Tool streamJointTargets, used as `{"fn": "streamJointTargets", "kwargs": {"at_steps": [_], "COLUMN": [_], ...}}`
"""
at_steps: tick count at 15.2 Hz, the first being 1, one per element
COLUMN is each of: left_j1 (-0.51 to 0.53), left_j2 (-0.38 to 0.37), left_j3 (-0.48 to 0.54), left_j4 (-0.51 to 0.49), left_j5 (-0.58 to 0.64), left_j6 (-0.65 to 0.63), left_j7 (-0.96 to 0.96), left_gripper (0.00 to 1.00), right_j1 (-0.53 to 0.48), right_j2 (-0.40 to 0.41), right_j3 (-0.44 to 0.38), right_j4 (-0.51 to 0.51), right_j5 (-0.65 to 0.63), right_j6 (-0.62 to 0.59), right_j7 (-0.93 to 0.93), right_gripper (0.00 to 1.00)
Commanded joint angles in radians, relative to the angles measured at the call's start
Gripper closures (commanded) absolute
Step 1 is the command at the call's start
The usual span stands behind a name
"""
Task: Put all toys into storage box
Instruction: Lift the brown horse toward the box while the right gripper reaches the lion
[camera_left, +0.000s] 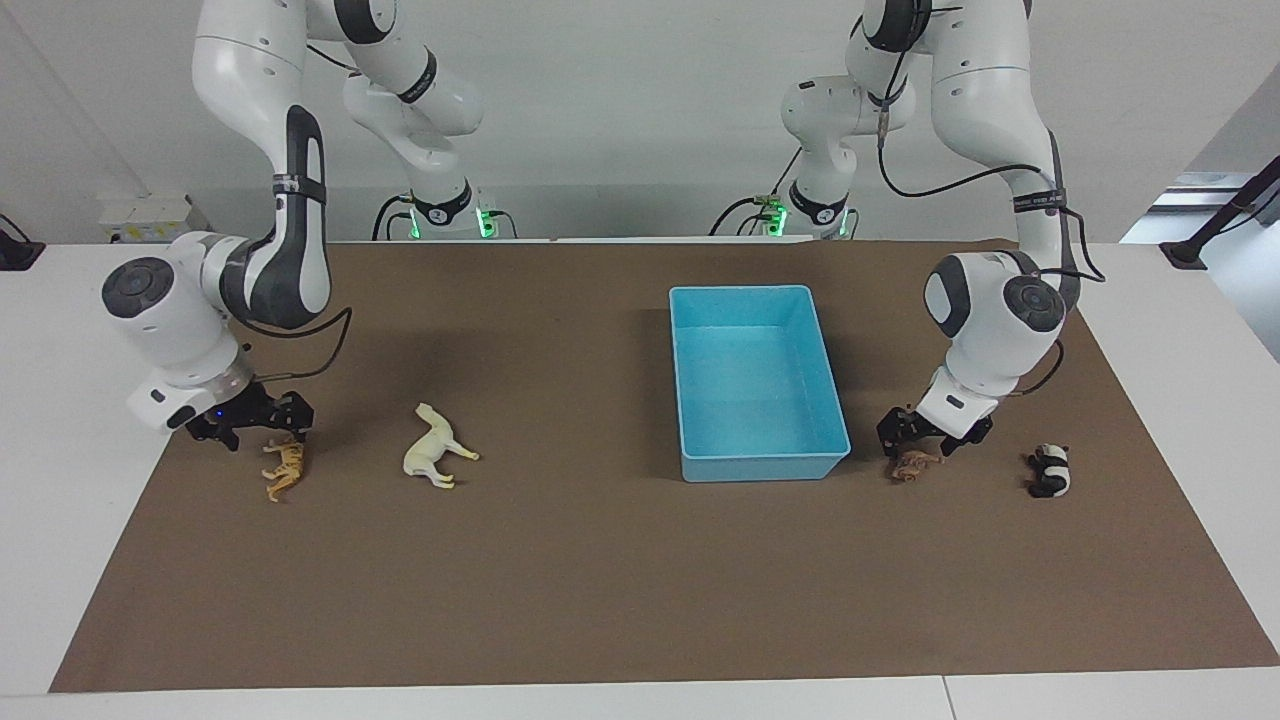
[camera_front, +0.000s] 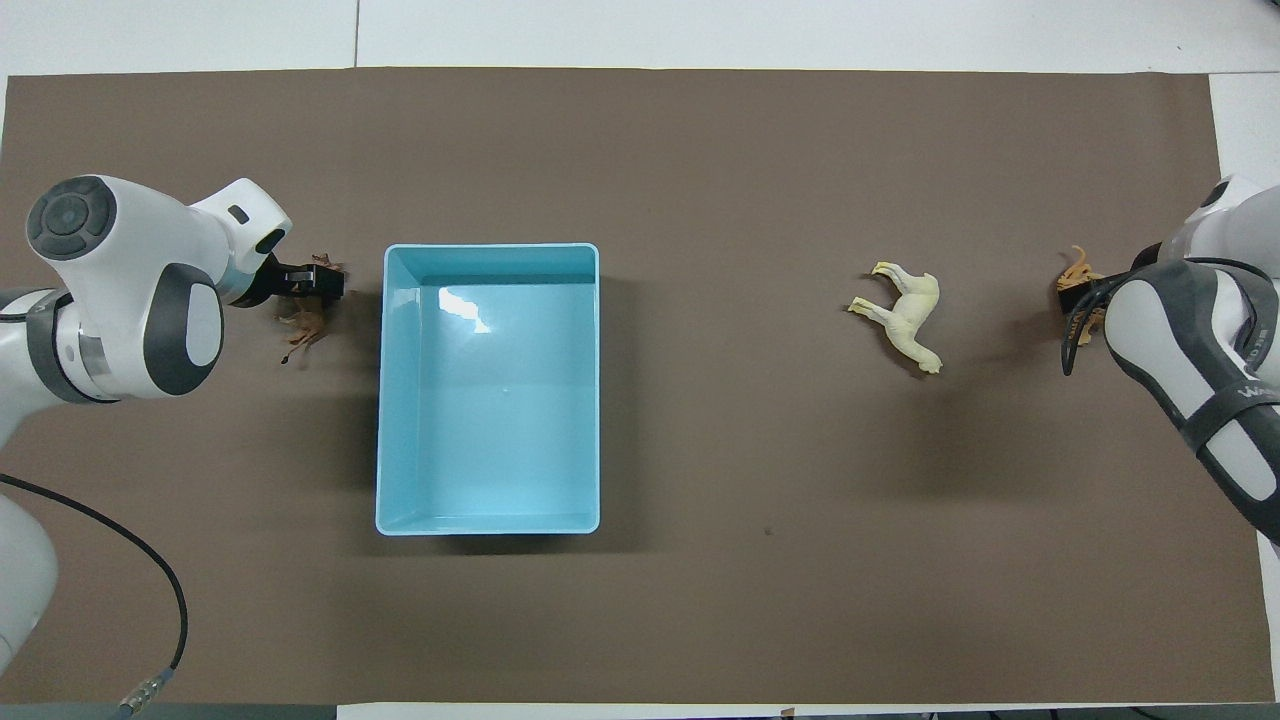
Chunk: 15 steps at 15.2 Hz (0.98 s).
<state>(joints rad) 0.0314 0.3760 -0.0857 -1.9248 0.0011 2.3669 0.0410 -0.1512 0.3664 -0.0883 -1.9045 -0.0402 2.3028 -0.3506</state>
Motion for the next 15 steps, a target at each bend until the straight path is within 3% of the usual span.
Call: {"fn": "streamJointTargets", "kwargs": {"at_steps": [1, 3, 4, 6, 7, 8, 9, 10, 11, 15], "left_j1": [-0.024, -0.025, -0.027, -0.036, -0.039, -0.041, -0.042, -0.053, -0.065, -0.157], "left_j2": [-0.006, -0.008, -0.008, -0.008, -0.008, -0.011, -0.012, -0.022, -0.041, -0.185], "left_j3": [0.017, 0.017, 0.017, 0.018, 0.018, 0.018, 0.018, 0.018, 0.018, 0.015], "left_j4": [-0.026, -0.033, -0.031, -0.013, 0.010, 0.044, 0.090, 0.136, 0.173, 0.211], "left_j5": [0.010, 0.010, 0.010, 0.010, 0.010, 0.010, 0.010, 0.010, 0.010, 0.010], "left_j6": [0.035, 0.032, 0.029, 0.020, -0.007, -0.055, -0.124, -0.202, -0.271, -0.451], "left_j7": [-0.012, -0.026, -0.064, -0.105, -0.107, -0.108, -0.112, -0.112, -0.115, -0.248], "left_gripper": [0.29, 0.85, 1.00, 1.00, 1.00, 1.00, 1.00, 1.00, 1.00, 1.00], "right_j1": [-0.002, 0.001, -0.001, 0.002, 0.004, 0.005, 0.005, 0.005, 0.005, 0.002], "right_j2": [0.025, 0.039, 0.040, 0.043, 0.043, 0.043, 0.043, 0.042, 0.042, 0.042], "right_j3": [0.009, 0.009, 0.009, 0.009, 0.009, 0.009, 0.010, 0.010, 0.010, 0.012], "right_j4": [-0.005, -0.002, -0.004, -0.005, -0.005, -0.008, -0.008, -0.010, -0.010, -0.004], "right_j5": [-0.004, -0.004, -0.004, -0.004, -0.003, -0.003, -0.001, -0.001, 0.000, 0.002], "right_j6": [0.053, 0.070, 0.076, 0.078, 0.078, 0.078, 0.076, 0.076, 0.075, 0.064], "right_j7": [-0.019, -0.021, -0.021, -0.018, -0.013, -0.011, -0.005, 0.004, 0.013, 0.022], "right_gripper": [0.00, 0.00, 0.00, 0.08, 0.17, 0.32, 0.61, 0.77, 1.00, 1.00]}}
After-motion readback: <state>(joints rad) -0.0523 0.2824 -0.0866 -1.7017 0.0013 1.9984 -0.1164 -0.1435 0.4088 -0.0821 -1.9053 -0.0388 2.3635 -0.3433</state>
